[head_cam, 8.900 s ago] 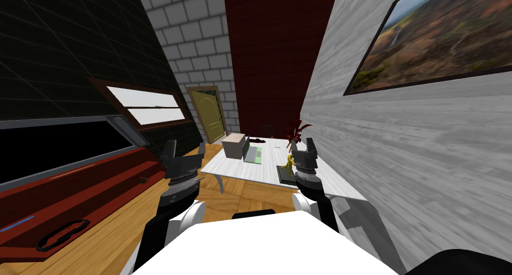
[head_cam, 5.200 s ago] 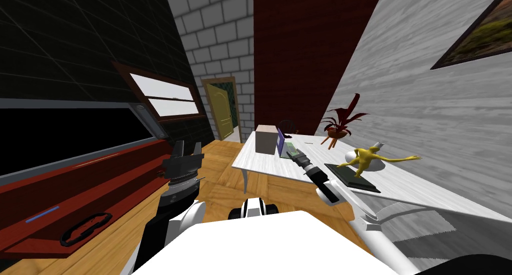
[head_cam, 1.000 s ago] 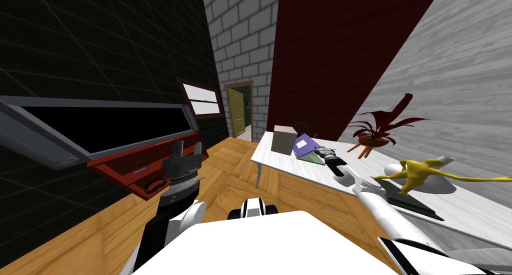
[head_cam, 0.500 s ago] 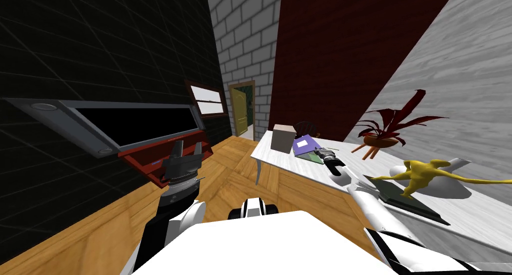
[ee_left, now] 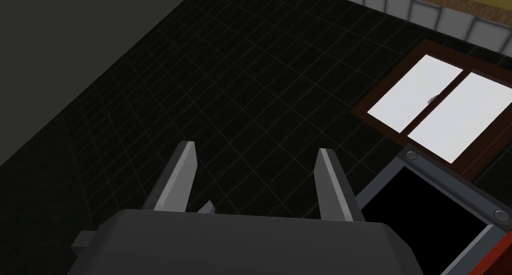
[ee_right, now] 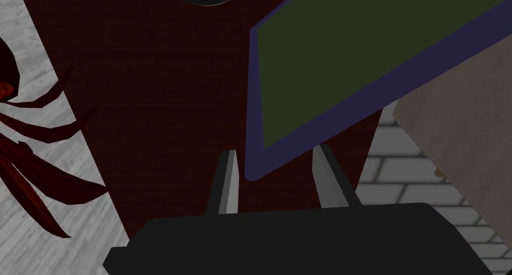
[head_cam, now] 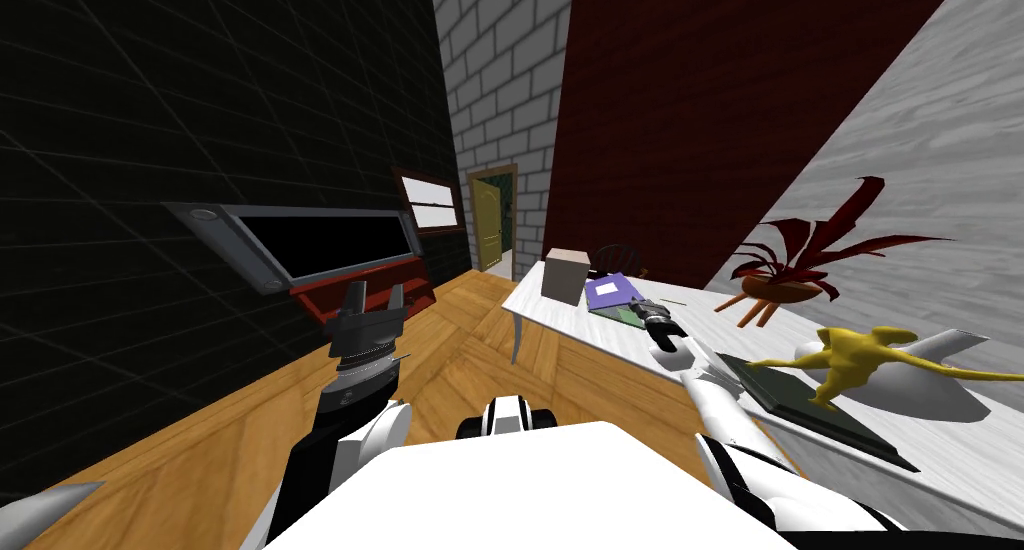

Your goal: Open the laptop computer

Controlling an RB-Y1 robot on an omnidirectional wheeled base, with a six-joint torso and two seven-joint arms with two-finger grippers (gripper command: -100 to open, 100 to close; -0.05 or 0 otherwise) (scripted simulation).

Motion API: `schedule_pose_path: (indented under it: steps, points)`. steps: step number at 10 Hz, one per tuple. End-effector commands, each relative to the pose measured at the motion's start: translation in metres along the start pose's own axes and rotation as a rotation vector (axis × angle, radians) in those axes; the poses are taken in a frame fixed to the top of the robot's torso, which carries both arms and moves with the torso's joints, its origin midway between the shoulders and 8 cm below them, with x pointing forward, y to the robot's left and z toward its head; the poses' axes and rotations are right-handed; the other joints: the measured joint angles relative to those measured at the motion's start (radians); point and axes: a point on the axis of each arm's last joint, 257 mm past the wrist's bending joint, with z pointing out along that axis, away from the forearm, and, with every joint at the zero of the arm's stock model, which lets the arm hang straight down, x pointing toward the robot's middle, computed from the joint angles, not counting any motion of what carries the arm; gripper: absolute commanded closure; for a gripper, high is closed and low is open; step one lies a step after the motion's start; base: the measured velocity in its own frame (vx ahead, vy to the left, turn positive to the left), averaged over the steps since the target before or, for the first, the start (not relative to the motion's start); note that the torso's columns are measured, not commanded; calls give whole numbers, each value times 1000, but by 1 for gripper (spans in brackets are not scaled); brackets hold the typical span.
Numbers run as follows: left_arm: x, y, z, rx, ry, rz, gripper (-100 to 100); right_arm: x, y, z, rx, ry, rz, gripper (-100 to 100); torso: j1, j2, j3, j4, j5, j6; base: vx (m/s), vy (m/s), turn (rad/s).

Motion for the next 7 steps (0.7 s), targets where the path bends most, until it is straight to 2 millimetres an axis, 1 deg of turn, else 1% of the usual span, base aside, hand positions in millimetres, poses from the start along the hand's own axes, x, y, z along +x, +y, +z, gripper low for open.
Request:
schedule_pose_path:
  steps: [1,2,3,4,5,6,7]
  points:
    - [0,0,0,0,0,0,0,24,2,-1,46,15,92,100,-2,0,0,-1,-2,-3,-157,-116,240]
    - [0,0,0,0,0,0,0,33,3,-2,64,20,127,100,-2,-1,0,-1,-4,-6,-181,-147,203]
    - [0,0,0,0,0,0,0,35,0,-4,74,21,138,100,-3,-1,0,-2,-4,-5,-116,-92,127]
    - [0,0,0,0,0,0,0,48,8,-5,84,33,175,100,1,-3,-1,-3,-3,0,-87,-70,111]
    - [0,0,0,0,0,0,0,47,4,-6,92,31,178,100,3,-3,-1,-4,-5,-3,-63,-45,76]
    - [0,0,0,0,0,0,0,60,9,-8,107,42,219,100,4,-3,-2,-4,-4,-3,-79,-56,102]
    - [0,0,0,0,0,0,0,33,-2,5,116,21,198,-100,3,-2,-1,-4,-5,-7,-92,-34,108]
